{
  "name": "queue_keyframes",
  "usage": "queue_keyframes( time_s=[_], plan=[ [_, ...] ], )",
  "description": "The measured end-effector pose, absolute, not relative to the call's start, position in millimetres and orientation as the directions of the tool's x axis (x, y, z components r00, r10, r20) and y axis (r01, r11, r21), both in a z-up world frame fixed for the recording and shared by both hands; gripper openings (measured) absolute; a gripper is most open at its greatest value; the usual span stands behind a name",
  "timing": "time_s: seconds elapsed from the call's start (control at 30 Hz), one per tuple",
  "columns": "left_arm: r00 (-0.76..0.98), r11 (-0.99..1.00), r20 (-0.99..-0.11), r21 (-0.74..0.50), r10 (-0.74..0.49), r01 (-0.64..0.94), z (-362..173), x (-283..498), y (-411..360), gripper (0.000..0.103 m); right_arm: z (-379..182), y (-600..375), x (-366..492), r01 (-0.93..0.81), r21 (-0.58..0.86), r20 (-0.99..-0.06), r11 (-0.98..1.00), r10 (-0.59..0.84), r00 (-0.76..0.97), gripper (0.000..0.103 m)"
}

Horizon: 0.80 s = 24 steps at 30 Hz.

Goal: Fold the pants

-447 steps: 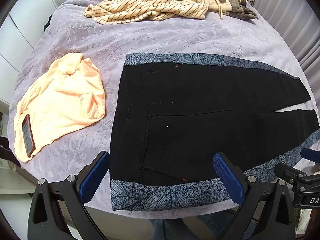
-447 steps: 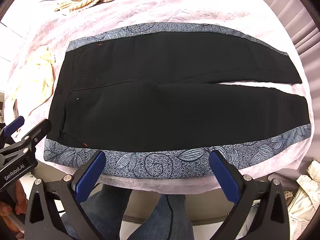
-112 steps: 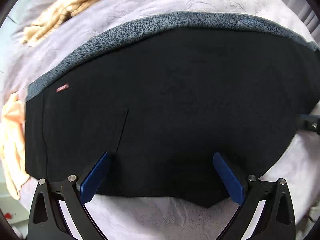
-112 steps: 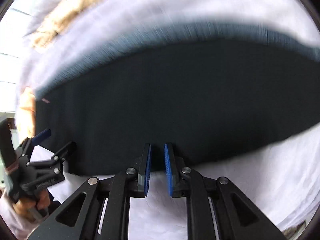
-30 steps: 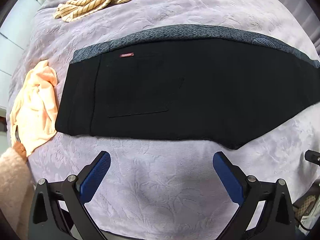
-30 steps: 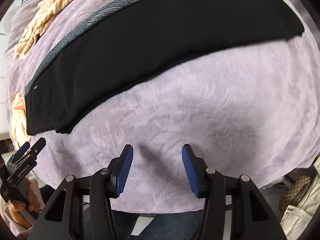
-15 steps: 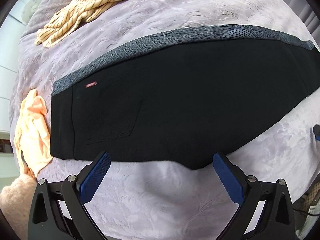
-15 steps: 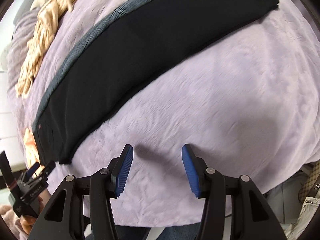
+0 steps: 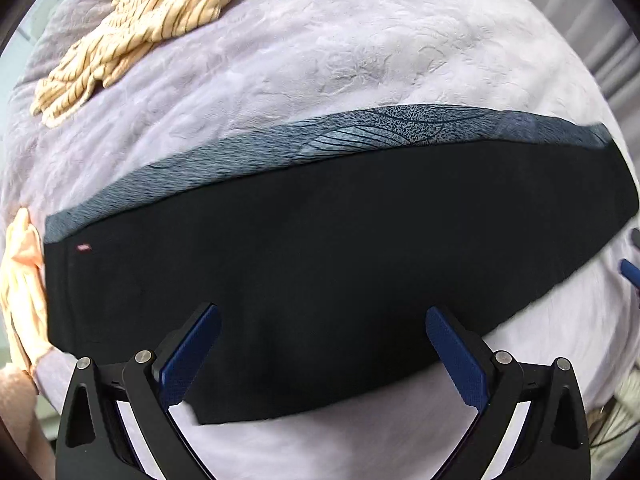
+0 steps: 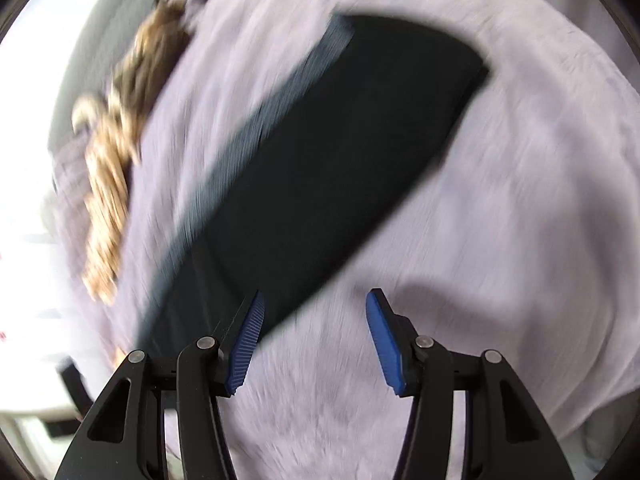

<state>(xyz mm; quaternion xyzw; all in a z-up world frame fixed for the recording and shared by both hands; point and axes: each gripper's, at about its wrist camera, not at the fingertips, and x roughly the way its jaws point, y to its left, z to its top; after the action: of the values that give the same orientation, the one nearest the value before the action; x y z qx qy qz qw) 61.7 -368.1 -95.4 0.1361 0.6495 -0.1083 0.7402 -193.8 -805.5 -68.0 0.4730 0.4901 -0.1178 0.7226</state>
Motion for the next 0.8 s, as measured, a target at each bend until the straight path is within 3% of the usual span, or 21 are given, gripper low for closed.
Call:
queue_keyframes(
  time_s=[0.17, 0.33, 0.4, 0.47, 0.57, 0.67, 0.8],
  plan=[
    [0.059, 0.959, -0.994, 0.1, 0.087, 0.267, -132.7, 59.5, -380.2, 0.103, -76.0, -861.9, -189.9, 0.664, 0.615, -0.786, 0.426, 0.263, 0.559, 0.057],
    [0.065, 0.971, -0.994, 0.102, 0.09, 0.215, -133.6, 55.1, -377.3, 0.103, -99.2, -890.5, -196.1, 0.699, 0.636, -0.771, 0.326, 0.276, 0.573, 0.055],
    [0.064, 0.972, -0.993, 0.112, 0.1, 0.208, -132.6, 52.8, -376.7, 0.103, -107.5, -899.9, -200.2, 0.688, 0.66, -0.75, 0.302, 0.3, 0.589, 0.031],
    [0.07, 0.968, -0.99, 0.135, 0.122, 0.212, -130.2, 51.1, -381.5, 0.103, -109.4, -908.9, -196.1, 0.693, 0.649, -0.76, 0.315, 0.311, 0.57, 0.013],
    [0.104, 0.952, -0.982, 0.178, 0.157, 0.247, -129.2, 47.1, -390.5, 0.103, -96.0, -912.4, -198.1, 0.636, 0.695, -0.719, 0.336, 0.326, 0.614, 0.011],
    [0.111, 0.934, -0.975, 0.215, 0.19, 0.284, -121.8, 47.0, -399.7, 0.103, -100.3, -916.9, -198.1, 0.71, 0.557, -0.83, 0.431, 0.249, 0.5, 0.011],
    [0.191, 0.945, -0.975, 0.168, 0.117, 0.281, -81.3, 59.8, -410.2, 0.103, -101.8, -928.7, -216.9, 0.698, 0.639, -0.768, 0.322, 0.31, 0.56, 0.017]
  ],
)
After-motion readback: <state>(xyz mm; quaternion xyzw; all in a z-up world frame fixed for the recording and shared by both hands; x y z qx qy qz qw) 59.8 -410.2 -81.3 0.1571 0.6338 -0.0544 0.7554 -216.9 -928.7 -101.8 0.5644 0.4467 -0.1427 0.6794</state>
